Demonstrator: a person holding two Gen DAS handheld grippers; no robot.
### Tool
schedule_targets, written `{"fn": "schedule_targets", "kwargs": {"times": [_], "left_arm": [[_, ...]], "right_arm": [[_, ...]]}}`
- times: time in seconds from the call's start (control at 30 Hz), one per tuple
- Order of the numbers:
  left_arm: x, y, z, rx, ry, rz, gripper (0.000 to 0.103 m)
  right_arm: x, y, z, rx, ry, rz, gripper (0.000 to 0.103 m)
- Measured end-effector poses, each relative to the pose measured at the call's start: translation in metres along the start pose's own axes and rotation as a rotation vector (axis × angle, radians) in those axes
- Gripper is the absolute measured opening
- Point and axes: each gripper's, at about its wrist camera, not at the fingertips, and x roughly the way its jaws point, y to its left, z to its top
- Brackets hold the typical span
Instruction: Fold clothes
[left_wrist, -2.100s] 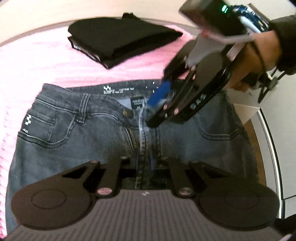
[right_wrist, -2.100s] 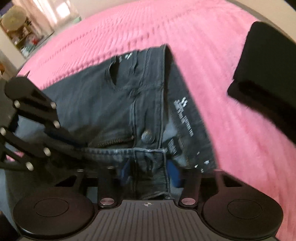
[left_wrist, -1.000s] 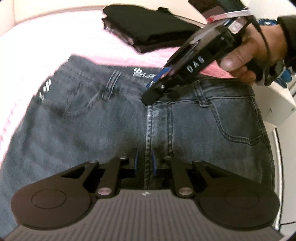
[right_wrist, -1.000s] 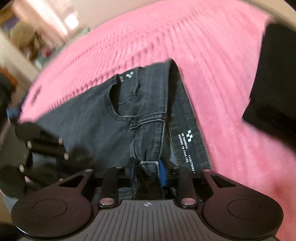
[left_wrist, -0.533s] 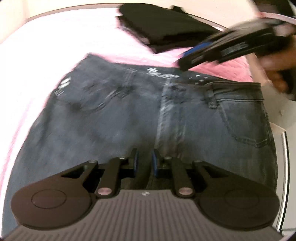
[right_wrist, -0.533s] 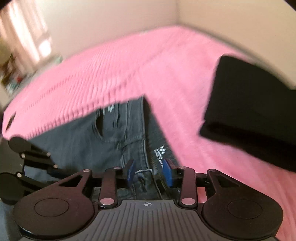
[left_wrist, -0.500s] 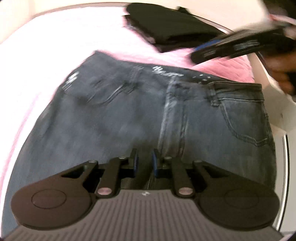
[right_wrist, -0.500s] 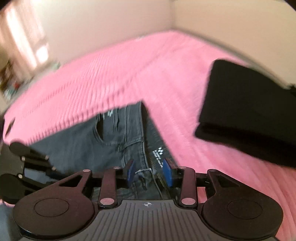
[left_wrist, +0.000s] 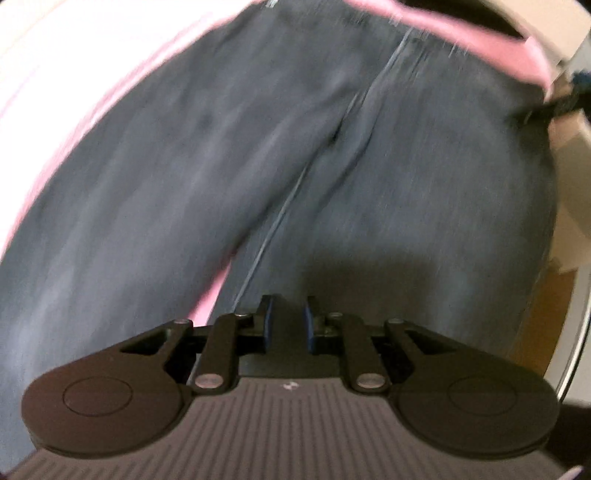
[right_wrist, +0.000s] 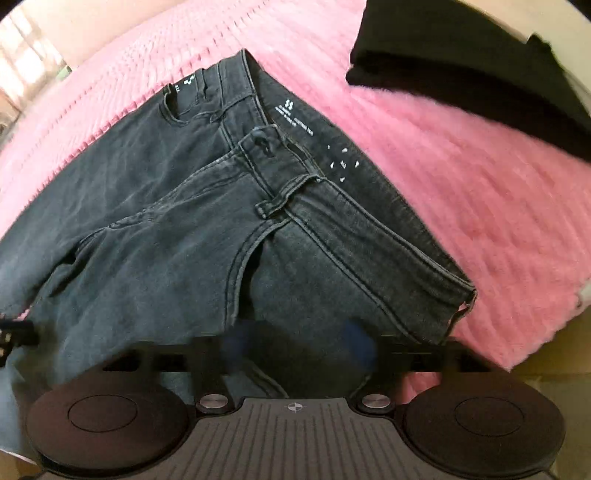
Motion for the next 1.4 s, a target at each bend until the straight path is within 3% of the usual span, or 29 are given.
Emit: {"fn": "schedule_targets", "kwargs": {"times": [0.2, 0.37, 0.43, 0.47, 0.6, 0.77, 0.93, 1.17, 1.4], "left_arm": [[-0.014, 0.029, -0.047, -0.109, 0.004, 0.044, 0.014], [-0.058, 0.039, -0.072, -0.198, -0.046, 0.072, 0.015], [-0.081, 0.041, -0.088, -0.235, -0.062, 0.08, 0.017], [-0.094, 0.04, -0.098, -0.251, -0.072, 0.081, 0.018], [-0.135, 0.033, -0.133, -0.302, -0.085, 0.106, 0.03], [-0.162, 0.029, -0.178, -0.337, -0.068, 0.155, 0.03], [-0.193, 0.031, -0.214, -0.439, -0.097, 0.196, 0.031], [-0.23, 0.015, -0.235, -0.562, -0.149, 0.263, 0.035], [-0.248, -0.025, -0.215, -0.663, -0.187, 0.331, 0.04]], "right_arm": [[-0.015, 0.014, -0.012, 0.008, 0.025, -0.056, 0.08], [-0.043, 0.046, -0.019, -0.052, 0.05, -0.026, 0.083], [-0.057, 0.065, -0.025, -0.104, 0.047, -0.023, 0.097], [-0.065, 0.074, -0.029, -0.126, 0.042, -0.022, 0.098], [-0.095, 0.101, -0.045, -0.125, 0.033, 0.01, 0.099], [-0.12, 0.126, -0.065, -0.084, 0.044, 0.042, 0.099], [-0.145, 0.148, -0.075, -0.126, 0.05, 0.036, 0.099], [-0.158, 0.162, -0.046, -0.26, 0.028, 0.056, 0.1], [-0.176, 0.143, -0.015, -0.43, -0.004, 0.083, 0.102]]}}
